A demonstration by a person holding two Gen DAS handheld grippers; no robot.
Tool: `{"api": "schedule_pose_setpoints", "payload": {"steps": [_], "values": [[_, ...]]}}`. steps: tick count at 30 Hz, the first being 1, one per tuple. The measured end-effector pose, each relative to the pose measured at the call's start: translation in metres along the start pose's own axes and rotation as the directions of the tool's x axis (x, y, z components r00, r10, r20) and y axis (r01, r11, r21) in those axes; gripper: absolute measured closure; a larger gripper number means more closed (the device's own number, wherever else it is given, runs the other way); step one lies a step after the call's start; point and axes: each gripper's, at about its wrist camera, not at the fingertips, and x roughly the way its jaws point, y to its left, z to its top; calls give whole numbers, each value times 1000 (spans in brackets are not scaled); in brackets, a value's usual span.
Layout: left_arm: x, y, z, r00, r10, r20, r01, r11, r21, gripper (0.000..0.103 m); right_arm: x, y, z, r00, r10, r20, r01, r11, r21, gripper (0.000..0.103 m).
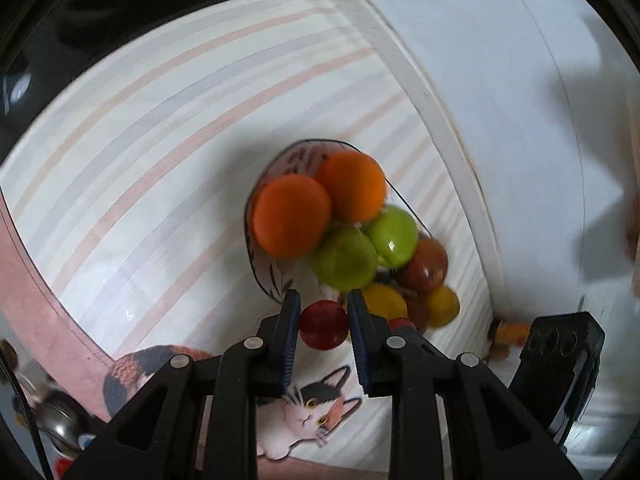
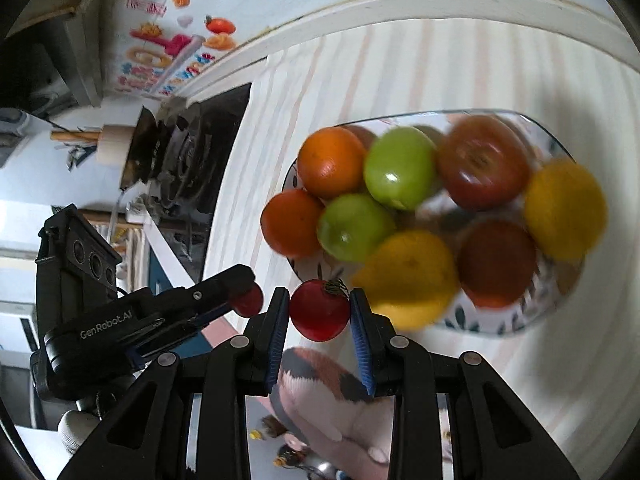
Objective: Organize fruits
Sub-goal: 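Set the right tool's tomato on the plate and open it while the left tool carries its tomato, then lower the cherry tomato onto the plate edge and open the left tool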
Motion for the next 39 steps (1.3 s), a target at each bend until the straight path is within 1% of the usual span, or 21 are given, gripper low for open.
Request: {"api": "schedule_pose_setpoints", "payload": {"steps": [5, 7, 9, 10, 11, 13, 15, 16, 17, 18, 19, 20, 22, 24, 27, 29, 31, 34, 36, 37, 39], "values": [[16, 17, 12, 997, -61, -40, 57, 993, -99, 81, 8, 0, 13, 998, -47, -37, 47, 999, 0, 68], [22, 19, 14, 996, -77, -53, 71, 990, -120, 81, 10, 0, 16, 997, -62, -44, 63, 998, 11, 59], [27, 21, 15, 994, -87, -69, 77, 987, -140, 80, 12, 2, 21, 997, -56, -45, 58, 998, 27, 40], [29, 22, 15, 993, -95, -76, 83, 985, -152, 80, 11, 2, 21, 997, -57, -42, 59, 998, 36, 37], [31, 22, 15, 991, -103, -84, 88, 983, -163, 79, 8, 2, 22, 996, -78, -34, 79, 996, 39, 31], [32, 21, 15, 991, -103, -84, 89, 983, -158, 78, 1, 2, 22, 997, -82, -12, 83, 996, 40, 29], [30, 19, 16, 994, -80, -71, 70, 988, -138, 74, -7, 3, 20, 996, -86, 7, 85, 995, 48, 29], [29, 18, 16, 995, -78, -69, 69, 989, -133, 67, -11, 2, 19, 996, -89, 19, 88, 995, 50, 29], [26, 18, 15, 996, -63, -63, 55, 991, -120, 57, -17, 2, 17, 995, -98, 33, 96, 994, 49, 29], [22, 17, 14, 998, -35, -54, 30, 996, -88, 50, -24, 4, 13, 992, -120, 49, 118, 992, 41, 29], [15, 16, 11, 1000, 2, -30, -4, 999, -44, 40, -31, 5, 8, 988, -136, 68, 134, 991, 27, 29], [7, 18, 5, 999, 50, 3, -50, 999, -2, 37, -37, 7, 1, 985, -148, 86, 147, 989, 11, 28], [-5, 26, -10, 992, 115, 46, -118, 991, 59, 37, -47, 6, -14, 984, -152, 98, 152, 988, 5, 28], [-9, 43, -29, 977, 203, 69, -208, 976, 71, 37, -54, 1, -28, 982, -154, 111, 155, 988, -1, 28], [6, 61, -35, 962, 269, 46, -272, 959, 84, 37, -54, -3, -42, 978, -167, 128, 169, 986, -10, 28], [17, 67, -28, 962, 268, 45, -271, 959, 81, 37, -51, -7, -48, 976, -175, 130, 178, 984, -11, 28], [26, 63, -18, 954, 292, 62, -297, 950, 98, 37, -46, -9, -49, 977, -178, 115, 180, 984, -6, 28], [36, 56, -3, 955, 287, 76, -294, 948, 122, 39, -44, -11, -51, 976, -187, 114, 189, 982, -5, 28], [36, 50, 4, 952, 287, 108, -300, 943, 141, 48, -45, -12, -52, 974, -191, 119, 192, 981, 0, 28], [36, 47, 5, 955, 278, 106, -291, 945, 149, 57, -47, -12, -52, 974, -191, 120, 192, 981, 2, 28], [30, 40, 8, 960, 253, 119, -270, 949, 160, 58, -50, -14, -52, 974, -188, 128, 188, 982, 9, 28]]}}
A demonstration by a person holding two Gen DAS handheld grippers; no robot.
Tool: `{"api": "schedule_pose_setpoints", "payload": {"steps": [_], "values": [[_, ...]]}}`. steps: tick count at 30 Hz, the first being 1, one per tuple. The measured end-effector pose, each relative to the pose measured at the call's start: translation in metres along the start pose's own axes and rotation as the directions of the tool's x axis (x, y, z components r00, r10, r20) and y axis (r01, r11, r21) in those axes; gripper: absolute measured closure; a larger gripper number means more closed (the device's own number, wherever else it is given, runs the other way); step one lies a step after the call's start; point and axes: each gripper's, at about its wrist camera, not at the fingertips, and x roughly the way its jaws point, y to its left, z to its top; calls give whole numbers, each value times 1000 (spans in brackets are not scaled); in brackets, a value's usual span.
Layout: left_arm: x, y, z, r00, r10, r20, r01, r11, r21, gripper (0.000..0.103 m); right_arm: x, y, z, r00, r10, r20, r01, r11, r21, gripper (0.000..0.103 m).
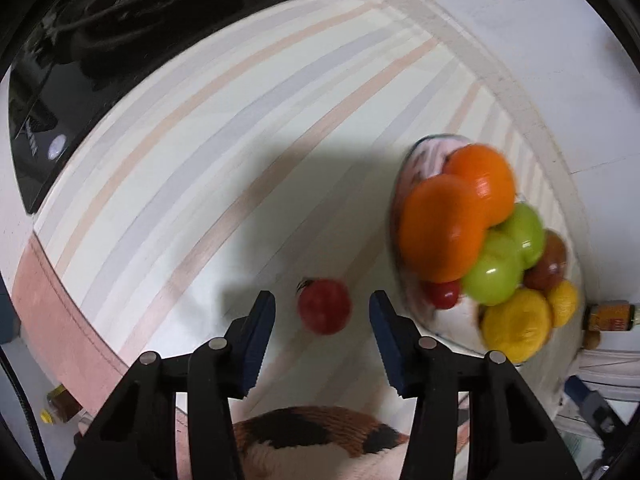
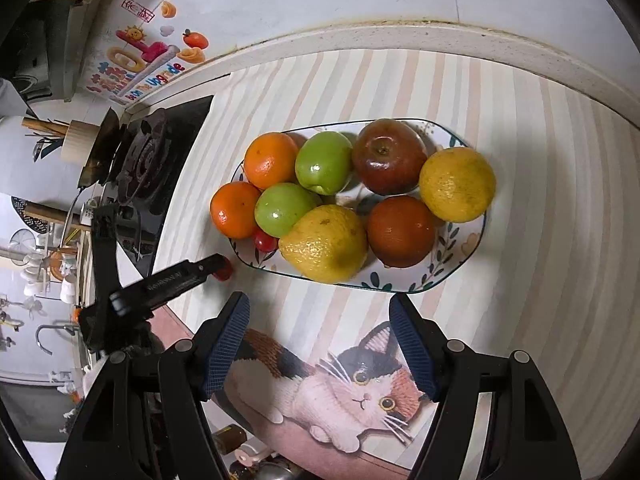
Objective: Organize fruits
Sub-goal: 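Lower the cherry tomato onto the plate edge and open the left tool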
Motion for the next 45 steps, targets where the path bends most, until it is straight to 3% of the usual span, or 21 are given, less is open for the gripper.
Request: {"api": "schedule_pose_setpoints", "payload": {"steps": [3, 9, 21, 27, 28, 31, 36, 45], "values": [[-5, -3, 9, 1000, 13, 23, -13, 1000, 11, 57, -3, -1, 2, 1000, -6, 7, 6, 1000, 2, 28], [8, -10, 8, 999, 28, -47, -25, 998, 55, 57, -8, 3, 3, 1000, -5, 16, 5, 1000, 3, 28], [19, -33, -4, 997, -33, -69, 41, 993, 111, 55, 3, 0, 8, 1000, -16, 10, 16, 999, 29, 28], [10, -28, -8, 998, -51, -42, 55, 993, 100, 73, 0, 0, 11, 1000, -20, 23, 19, 999, 34, 28], [9, -26, -9, 998, -41, -41, 45, 994, 102, 80, -1, 0, 12, 999, -20, 26, 19, 999, 35, 28], [11, -17, -15, 998, -30, -54, 35, 994, 106, 79, -2, -1, 13, 999, -19, 30, 18, 999, 36, 28], [22, -14, -14, 994, -86, -62, 91, 992, 84, 75, 2, 1, 13, 1000, -16, 24, 15, 999, 35, 28], [14, -19, -18, 999, -36, 18, 33, 989, 144, 78, 2, 2, 11, 999, -25, 23, 25, 999, 20, 28]]}}
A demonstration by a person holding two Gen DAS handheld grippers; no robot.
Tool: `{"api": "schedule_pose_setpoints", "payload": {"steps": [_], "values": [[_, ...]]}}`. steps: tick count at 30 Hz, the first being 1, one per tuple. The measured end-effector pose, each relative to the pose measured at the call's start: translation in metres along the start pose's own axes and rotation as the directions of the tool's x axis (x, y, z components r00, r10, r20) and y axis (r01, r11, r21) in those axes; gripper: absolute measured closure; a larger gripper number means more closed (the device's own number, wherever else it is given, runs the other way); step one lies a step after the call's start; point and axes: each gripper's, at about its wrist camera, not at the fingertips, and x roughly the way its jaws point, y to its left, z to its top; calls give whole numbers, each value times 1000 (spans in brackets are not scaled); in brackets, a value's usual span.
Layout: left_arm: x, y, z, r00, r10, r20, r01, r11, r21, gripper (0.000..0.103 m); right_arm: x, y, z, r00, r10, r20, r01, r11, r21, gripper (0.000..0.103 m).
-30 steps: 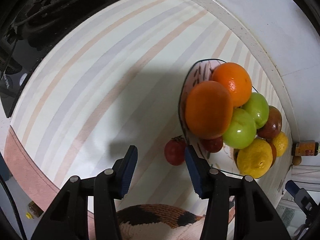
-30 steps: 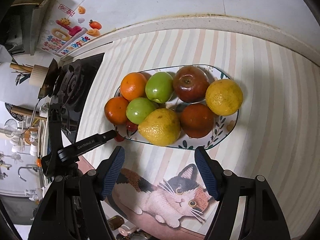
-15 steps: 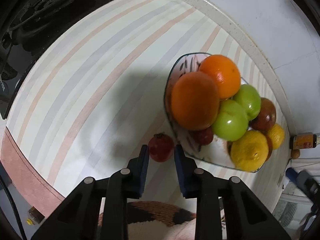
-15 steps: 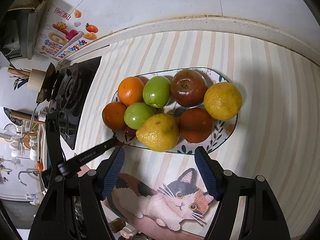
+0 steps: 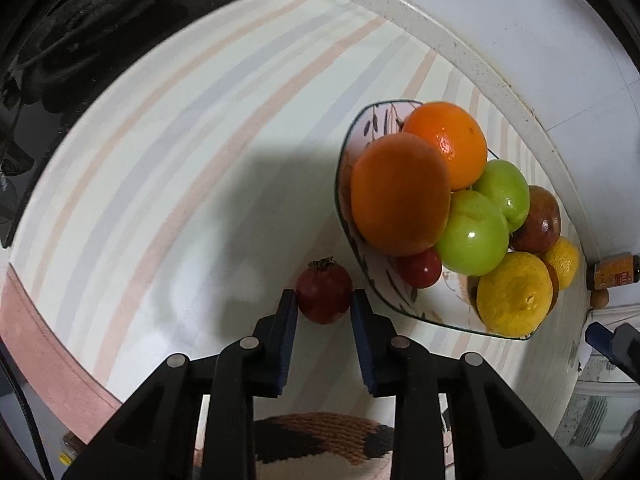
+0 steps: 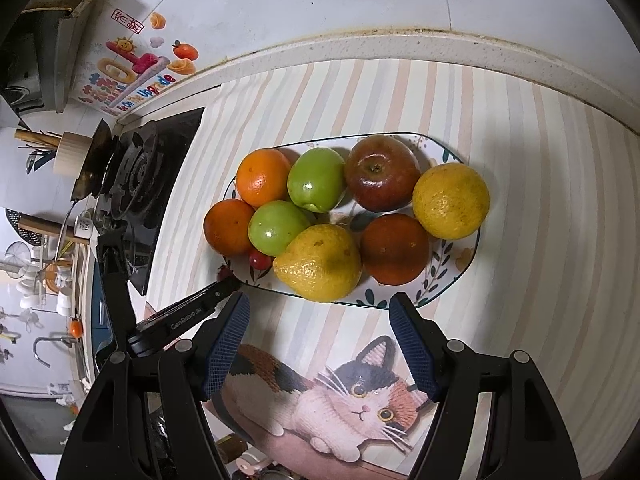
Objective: Organize fruits
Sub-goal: 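Lower the cherry tomato onto the plate edge and open the left tool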
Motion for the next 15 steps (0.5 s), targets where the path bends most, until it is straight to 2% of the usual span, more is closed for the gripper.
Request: {"api": "schedule_pose_setpoints", "payload": {"steps": [4, 7, 11, 15], "values": [[-21, 7, -8, 999, -15, 29, 15, 1000, -8, 78, -5, -2, 0, 1000, 5, 12, -5, 1000, 3, 28], [-35, -5, -11, 996, -77, 41, 77, 997, -2, 78, -7, -5, 2, 1000, 7, 22, -7, 1000, 9, 28], [-41, -39, -11, 986, -167, 30, 165, 985, 53, 78, -7, -12, 4, 1000, -1, 22, 1, 1000, 28, 28], [-23, -65, -6, 987, -157, -15, 158, 982, 103, 77, -6, -19, 5, 1000, -17, 21, 16, 999, 43, 28]]}}
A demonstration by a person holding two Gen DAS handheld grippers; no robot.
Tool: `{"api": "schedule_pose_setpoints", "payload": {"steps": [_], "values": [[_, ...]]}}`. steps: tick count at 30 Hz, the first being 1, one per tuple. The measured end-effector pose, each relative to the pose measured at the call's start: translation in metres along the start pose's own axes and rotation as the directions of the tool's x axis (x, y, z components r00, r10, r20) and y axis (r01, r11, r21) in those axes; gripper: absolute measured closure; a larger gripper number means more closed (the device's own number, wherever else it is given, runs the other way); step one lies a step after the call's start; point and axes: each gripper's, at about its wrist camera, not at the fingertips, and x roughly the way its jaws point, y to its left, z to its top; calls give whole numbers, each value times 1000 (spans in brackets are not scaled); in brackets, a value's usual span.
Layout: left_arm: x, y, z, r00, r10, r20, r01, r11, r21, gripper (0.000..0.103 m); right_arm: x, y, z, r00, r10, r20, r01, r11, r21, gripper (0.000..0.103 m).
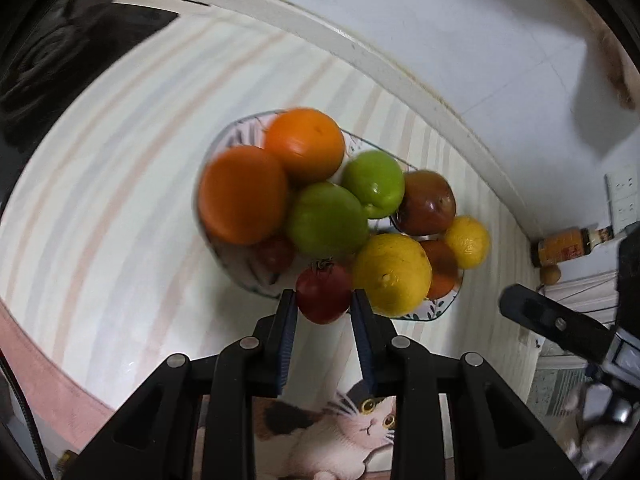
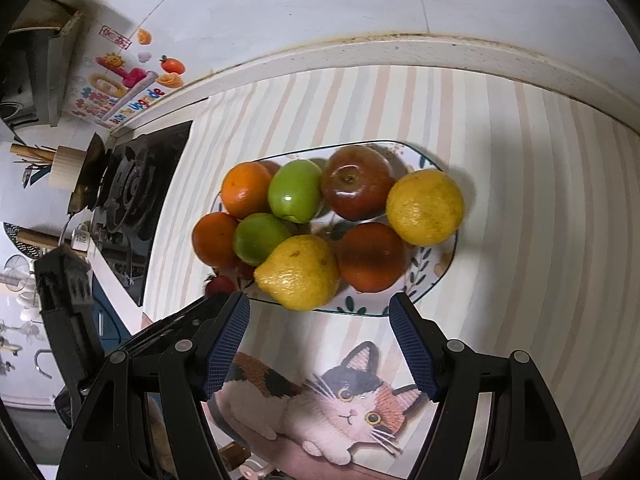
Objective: Organize fruits
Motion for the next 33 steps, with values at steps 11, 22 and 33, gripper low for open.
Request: {"api": "schedule_pose_setpoints", "payload": {"steps": [11, 22, 33], "values": [[-6, -11, 6, 991, 130, -14, -130, 991, 19, 57, -14, -14, -3, 986, -155, 61, 154, 988, 11, 11], [-71, -48, -22, 916, 363, 169, -382, 919, 99, 7, -57, 1, -31, 933, -290, 214, 311, 948, -70, 5], [-132, -99, -80, 882, 371, 292, -395, 918, 27, 7, -137, -2, -84, 928, -214, 304, 276, 945, -174, 5]]}}
